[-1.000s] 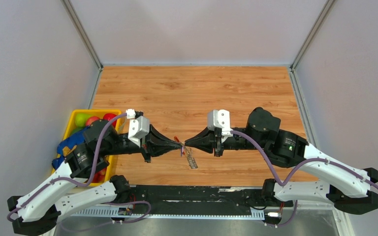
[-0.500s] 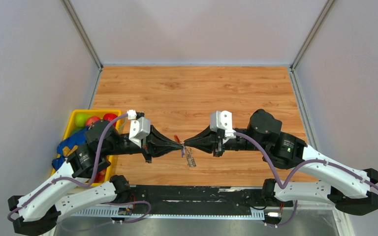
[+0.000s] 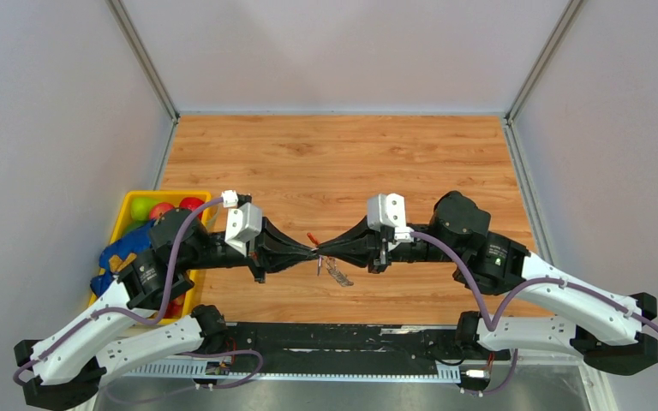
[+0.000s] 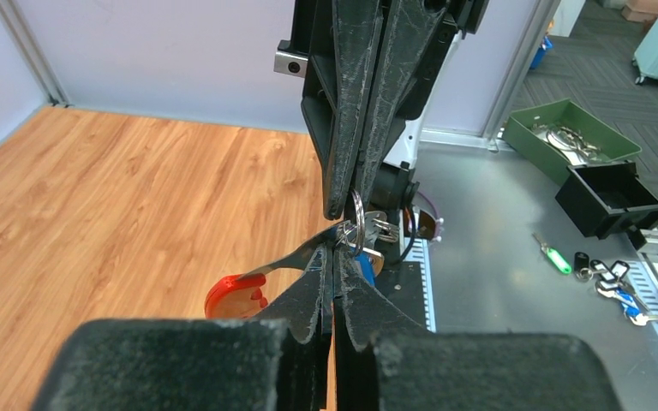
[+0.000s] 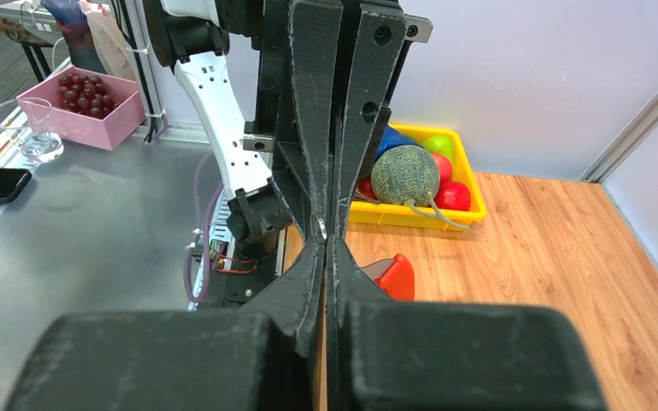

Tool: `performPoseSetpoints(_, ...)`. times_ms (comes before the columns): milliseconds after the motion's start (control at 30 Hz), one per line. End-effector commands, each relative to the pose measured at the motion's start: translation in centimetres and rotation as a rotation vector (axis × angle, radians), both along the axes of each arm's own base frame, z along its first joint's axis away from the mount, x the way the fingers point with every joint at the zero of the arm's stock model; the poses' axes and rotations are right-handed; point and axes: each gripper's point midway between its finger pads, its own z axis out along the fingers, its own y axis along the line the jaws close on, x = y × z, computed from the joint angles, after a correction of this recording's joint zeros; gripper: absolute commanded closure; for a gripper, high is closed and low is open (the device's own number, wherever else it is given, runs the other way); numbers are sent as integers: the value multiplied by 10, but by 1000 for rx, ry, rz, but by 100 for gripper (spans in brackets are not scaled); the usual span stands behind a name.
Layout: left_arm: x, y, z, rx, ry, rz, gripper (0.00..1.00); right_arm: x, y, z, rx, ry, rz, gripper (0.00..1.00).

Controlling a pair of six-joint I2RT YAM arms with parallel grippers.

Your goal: Put the keys on the keyring

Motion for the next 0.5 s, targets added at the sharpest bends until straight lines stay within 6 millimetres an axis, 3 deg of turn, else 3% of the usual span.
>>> performPoseSetpoints(0,6,0,1,-3,2,30,91,-6,-4,27,105,-24,17,100)
performPoseSetpoints(200,14,11,-5,16,14,114,61,2,-7,22,102,-15,-30,100)
performPoseSetpoints(467,28,34,-12,33,26,263,43,13,-11,10,88,4,-102,100)
